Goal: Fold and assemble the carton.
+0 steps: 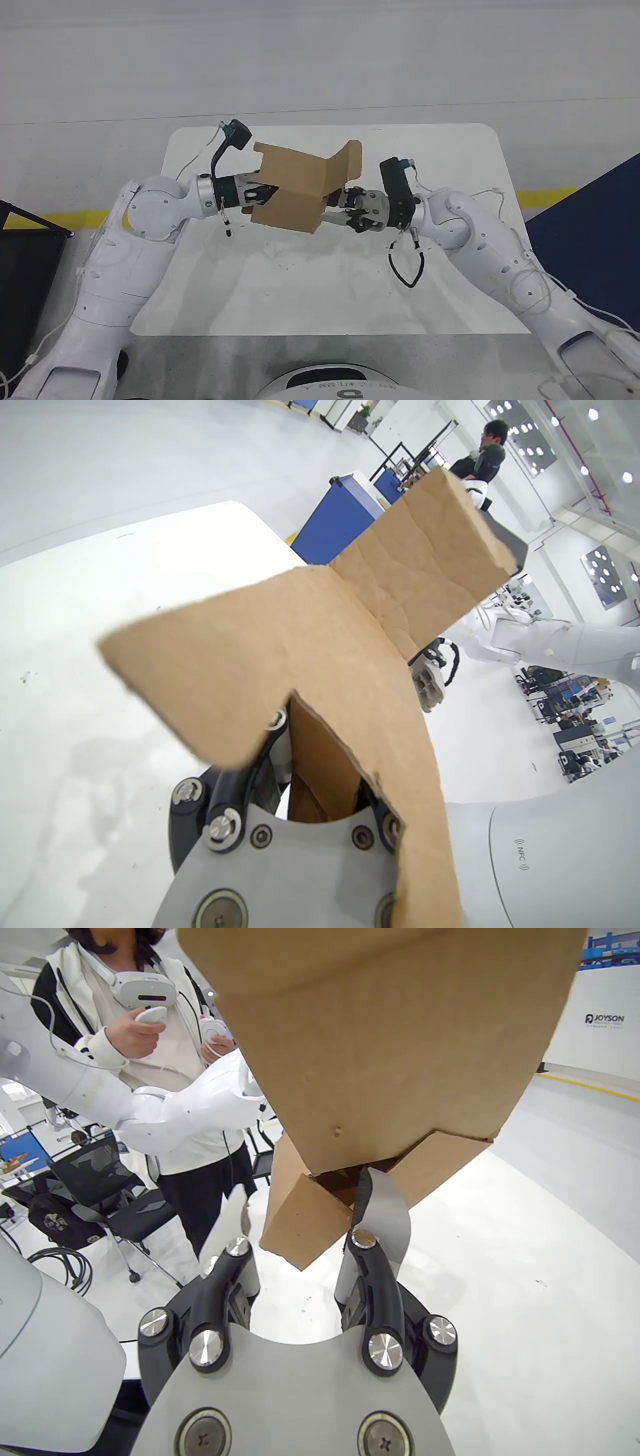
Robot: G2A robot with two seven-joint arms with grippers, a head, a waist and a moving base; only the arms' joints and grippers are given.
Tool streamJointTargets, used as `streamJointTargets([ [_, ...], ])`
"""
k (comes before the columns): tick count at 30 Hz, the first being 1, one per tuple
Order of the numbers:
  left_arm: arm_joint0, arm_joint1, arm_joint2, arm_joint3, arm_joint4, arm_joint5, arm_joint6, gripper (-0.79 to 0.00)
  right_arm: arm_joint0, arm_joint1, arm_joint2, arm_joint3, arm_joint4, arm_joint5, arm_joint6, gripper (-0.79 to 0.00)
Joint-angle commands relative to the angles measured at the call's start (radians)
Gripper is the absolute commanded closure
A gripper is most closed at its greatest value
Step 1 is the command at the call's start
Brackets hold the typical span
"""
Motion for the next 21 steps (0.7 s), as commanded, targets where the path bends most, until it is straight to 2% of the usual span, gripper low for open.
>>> streamJointTargets([
  [1,-0.003,0.001,0.000,0.003,-0.005,-0.001,0.000,0.000,0.010,0.005,-0.012,0.005,0.029,0.000,0.010,-0.280],
  [13,-0.024,0.004,0.000,0.033,-0.050,0.010,-0.010,0.000,0.030,0.035,-0.043,0.025,0.087,0.000,0.010,-0.305],
  [21,-0.042,0.006,0.004,0.054,-0.067,0.025,-0.013,0.000,0.023,0.061,-0.044,0.013,0.100,0.000,-0.023,-0.277],
])
